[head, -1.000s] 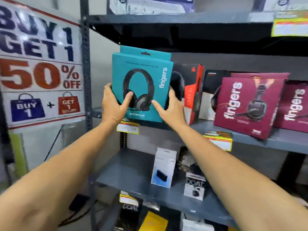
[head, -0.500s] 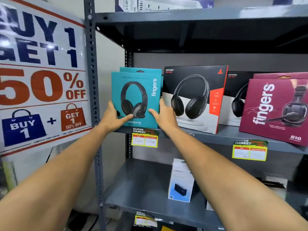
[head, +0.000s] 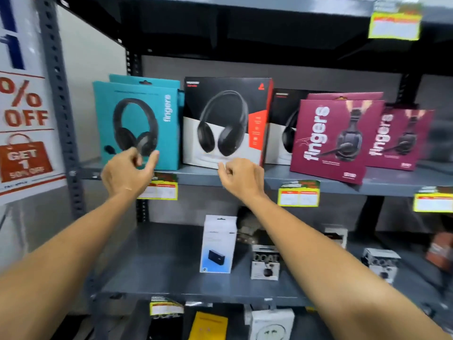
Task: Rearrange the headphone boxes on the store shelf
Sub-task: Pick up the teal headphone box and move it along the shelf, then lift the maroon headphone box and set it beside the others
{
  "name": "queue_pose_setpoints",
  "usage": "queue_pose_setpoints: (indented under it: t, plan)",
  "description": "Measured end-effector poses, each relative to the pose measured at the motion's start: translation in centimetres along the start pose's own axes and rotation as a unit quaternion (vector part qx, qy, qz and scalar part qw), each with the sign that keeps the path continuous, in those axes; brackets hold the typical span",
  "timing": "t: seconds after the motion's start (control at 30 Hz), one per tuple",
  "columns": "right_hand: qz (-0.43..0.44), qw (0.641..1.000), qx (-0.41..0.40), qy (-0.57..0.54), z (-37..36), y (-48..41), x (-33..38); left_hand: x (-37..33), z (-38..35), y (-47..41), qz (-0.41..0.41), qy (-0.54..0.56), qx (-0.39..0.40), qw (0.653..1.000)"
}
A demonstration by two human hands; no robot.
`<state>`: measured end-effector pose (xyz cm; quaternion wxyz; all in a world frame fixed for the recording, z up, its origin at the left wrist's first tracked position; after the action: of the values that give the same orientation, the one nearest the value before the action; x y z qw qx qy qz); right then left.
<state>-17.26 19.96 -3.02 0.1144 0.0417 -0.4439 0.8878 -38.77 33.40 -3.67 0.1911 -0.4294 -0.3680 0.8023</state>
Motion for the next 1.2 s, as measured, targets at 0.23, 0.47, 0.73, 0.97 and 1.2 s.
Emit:
queue_pose_setpoints:
  t: [0.23, 0.47, 0.73, 0.97, 1.2]
  plan:
    - [0.092, 0.97, -0.109, 0.198, 9.2, 2.8, -12.5, -16.3, -7.7, 6.3, -0.193, 0.123, 0.072, 0.971]
    - [-0.102, 0.981, -0.101, 0.129, 15.9, 2.5, -20.9, -29.7, -13.7, 8.6, -0.16, 0.306, 0.132, 0.929]
    - [-0.271, 0.951, 0.023, -0.145, 16.3, 2.6, -24.6, -31.1, -18.2, 7.8, 0.031, 0.33, 0.331, 0.884]
    - [-0.226, 0.966, -0.067, -0.105, 19.1, 1.7, -26.5, -33.7, -14.4, 8.8, -0.007, 0.199, 0.142, 0.97]
    - [-0.189, 0.968, -0.124, -0.105, 23.1, 0.4, -28.4, -38.5, -11.7, 9.1, -0.004, 0.187, 0.101, 0.977]
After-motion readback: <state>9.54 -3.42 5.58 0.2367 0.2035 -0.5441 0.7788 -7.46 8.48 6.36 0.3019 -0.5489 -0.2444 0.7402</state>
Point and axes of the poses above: each hand's wrist, its own y-axis away from the middle knuckle, its own z-axis out of the back of the hand, x = y × z, the point moved 2 cm from there along -y, towards the middle knuckle, and after that the axes turned 7 degrees about x, right-handed, at the moved point
